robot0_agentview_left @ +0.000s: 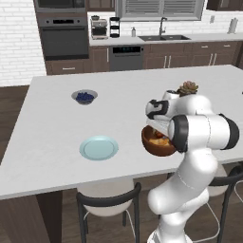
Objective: Pick the chicken drumstick and bell pepper from their plates and place them in the bowl. Then put the bowl in the fridge.
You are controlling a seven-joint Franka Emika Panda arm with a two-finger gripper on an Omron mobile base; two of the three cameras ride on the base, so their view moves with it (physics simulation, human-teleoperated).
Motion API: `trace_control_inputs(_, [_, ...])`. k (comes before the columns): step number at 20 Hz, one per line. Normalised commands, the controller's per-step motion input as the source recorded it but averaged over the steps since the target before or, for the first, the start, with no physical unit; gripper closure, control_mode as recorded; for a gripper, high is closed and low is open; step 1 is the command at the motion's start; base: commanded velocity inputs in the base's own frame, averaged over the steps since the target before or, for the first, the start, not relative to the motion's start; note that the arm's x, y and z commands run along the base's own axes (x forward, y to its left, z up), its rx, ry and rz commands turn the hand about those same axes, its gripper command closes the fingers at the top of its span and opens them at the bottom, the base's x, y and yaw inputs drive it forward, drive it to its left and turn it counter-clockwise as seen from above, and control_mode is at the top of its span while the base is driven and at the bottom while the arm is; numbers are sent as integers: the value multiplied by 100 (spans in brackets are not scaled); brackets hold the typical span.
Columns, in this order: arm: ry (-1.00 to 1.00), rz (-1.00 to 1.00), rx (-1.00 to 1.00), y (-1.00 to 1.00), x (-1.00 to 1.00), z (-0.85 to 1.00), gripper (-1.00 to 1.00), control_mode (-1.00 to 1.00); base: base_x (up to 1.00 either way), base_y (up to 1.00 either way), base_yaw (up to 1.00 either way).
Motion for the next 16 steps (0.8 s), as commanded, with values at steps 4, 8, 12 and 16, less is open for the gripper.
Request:
trace_control_inputs(4, [2,4,0,0,28,-15,-100,-100,0,0,0])
trace_control_inputs(8, [2,1,0,0,10,-1,-100,-100,0,0,0])
trace_control_inputs(12, [4,-1,0,8,0,11,-100,-100,0,0,0])
trace_control_inputs(16, [0,0,0,4,-7,42,-100,-100,0,0,0])
